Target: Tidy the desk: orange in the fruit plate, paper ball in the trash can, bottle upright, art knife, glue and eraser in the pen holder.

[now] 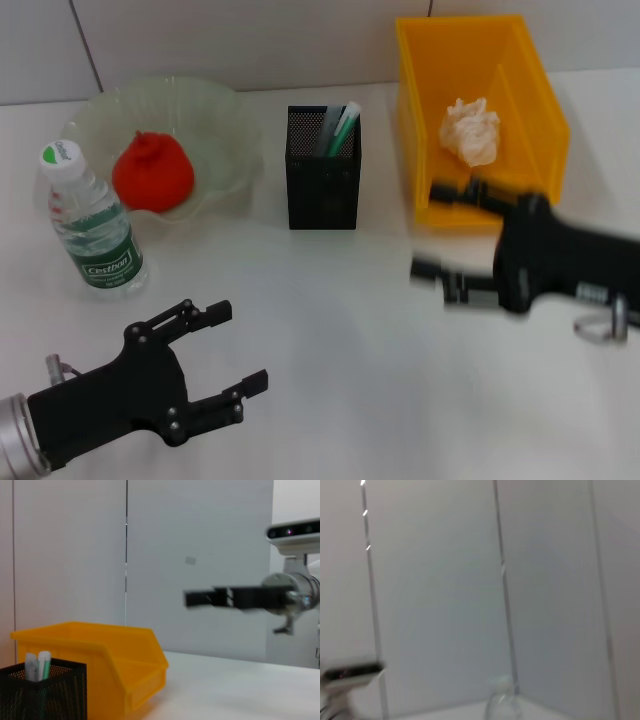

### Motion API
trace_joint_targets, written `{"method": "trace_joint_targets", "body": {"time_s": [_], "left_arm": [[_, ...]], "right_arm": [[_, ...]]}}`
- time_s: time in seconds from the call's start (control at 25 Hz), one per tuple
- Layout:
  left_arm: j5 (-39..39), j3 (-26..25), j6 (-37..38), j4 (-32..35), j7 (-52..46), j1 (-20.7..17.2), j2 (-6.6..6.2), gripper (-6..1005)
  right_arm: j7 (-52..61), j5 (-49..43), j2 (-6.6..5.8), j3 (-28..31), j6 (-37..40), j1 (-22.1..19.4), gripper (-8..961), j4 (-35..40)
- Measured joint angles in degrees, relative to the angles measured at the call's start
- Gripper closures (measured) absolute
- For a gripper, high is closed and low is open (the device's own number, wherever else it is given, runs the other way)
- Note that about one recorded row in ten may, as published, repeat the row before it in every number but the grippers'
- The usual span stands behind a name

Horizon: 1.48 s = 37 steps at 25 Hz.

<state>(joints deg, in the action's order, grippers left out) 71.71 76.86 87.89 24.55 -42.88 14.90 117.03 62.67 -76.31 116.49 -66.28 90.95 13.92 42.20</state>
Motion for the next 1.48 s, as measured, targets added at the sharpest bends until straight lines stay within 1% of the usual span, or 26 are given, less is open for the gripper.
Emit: {"method": "trace_joint_targets", "body": {"time_s": [0.12,0.28,0.36,0.56,0.96,1.48], "left_arm": [[0.5,-0.1,0.6,0.1,-0.2,0.0,-0.71,185],[1.6,-0.2,1.2,0.7,-1.7,0.2,-1.19,184],[2.2,-0.2,1.1,0.8,-2.1,0.2,-1.22,184],[2.4,-0.2,1.2,0.8,-2.3,0.2,-1.37,184],[3.4,-0.2,1.4,0.8,-3.7,0.2,-1.68,184],[3.8,-0.2,1.4,0.9,-3.7,0.2,-1.72,184]], "right_arm": [[-3.5,-6.7,0.92,0.9,0.8,-0.7,113,-2.5],[-8.0,-9.0,2.25,0.5,0.7,-0.3,113,-6.6],[-8.7,-9.4,2.59,0.3,0.4,0.5,113,-8.3],[-8.7,-9.5,2.61,0.3,0.4,1.7,113,-9.8],[-8.4,-10.3,2.61,0.2,0.4,2.4,113,-10.0],[-8.0,-10.9,2.60,0.1,-0.4,3.4,113,-10.4]]}}
